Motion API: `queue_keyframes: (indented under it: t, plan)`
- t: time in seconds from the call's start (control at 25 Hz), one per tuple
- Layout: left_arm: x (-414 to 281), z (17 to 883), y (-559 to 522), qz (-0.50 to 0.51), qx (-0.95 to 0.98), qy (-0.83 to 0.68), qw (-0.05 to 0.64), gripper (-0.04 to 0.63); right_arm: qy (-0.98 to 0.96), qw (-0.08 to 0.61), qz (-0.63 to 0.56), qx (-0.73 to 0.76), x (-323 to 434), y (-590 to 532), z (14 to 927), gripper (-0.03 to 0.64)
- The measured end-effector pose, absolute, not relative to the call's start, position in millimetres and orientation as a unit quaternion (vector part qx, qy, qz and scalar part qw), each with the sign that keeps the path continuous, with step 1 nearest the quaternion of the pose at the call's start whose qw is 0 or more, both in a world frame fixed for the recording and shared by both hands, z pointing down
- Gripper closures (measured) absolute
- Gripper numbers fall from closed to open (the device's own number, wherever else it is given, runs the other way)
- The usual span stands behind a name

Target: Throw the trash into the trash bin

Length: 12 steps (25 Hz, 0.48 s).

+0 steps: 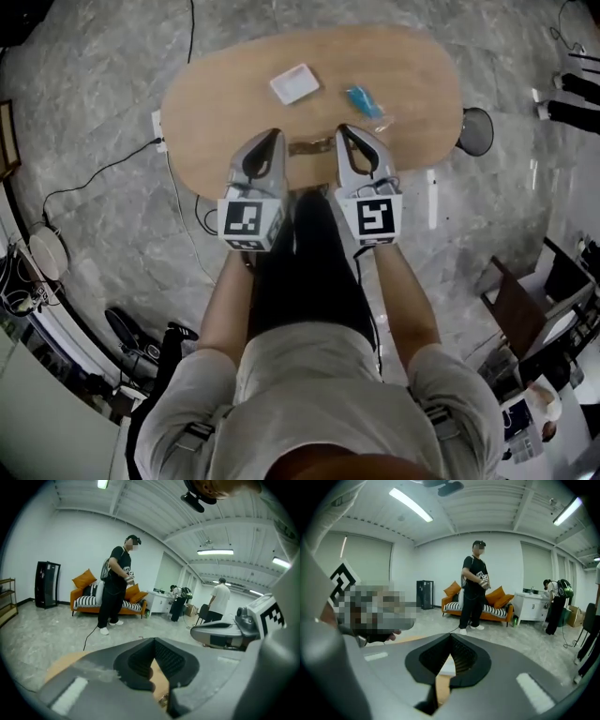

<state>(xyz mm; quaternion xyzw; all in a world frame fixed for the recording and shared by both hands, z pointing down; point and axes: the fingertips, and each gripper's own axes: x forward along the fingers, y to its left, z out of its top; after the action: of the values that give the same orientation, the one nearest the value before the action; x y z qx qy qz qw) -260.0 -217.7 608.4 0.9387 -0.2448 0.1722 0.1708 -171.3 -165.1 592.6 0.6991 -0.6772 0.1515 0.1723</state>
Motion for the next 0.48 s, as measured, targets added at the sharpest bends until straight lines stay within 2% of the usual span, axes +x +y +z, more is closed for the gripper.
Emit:
queue_keyframes:
  t: [0.48]
  plan:
    - [-264.0,772.0,-169.4,0.269,0.907,-0.217,0.242,0.577,-0.685,0.236,0.233,0.648,-203.6,-127.4,760.9,0.609]
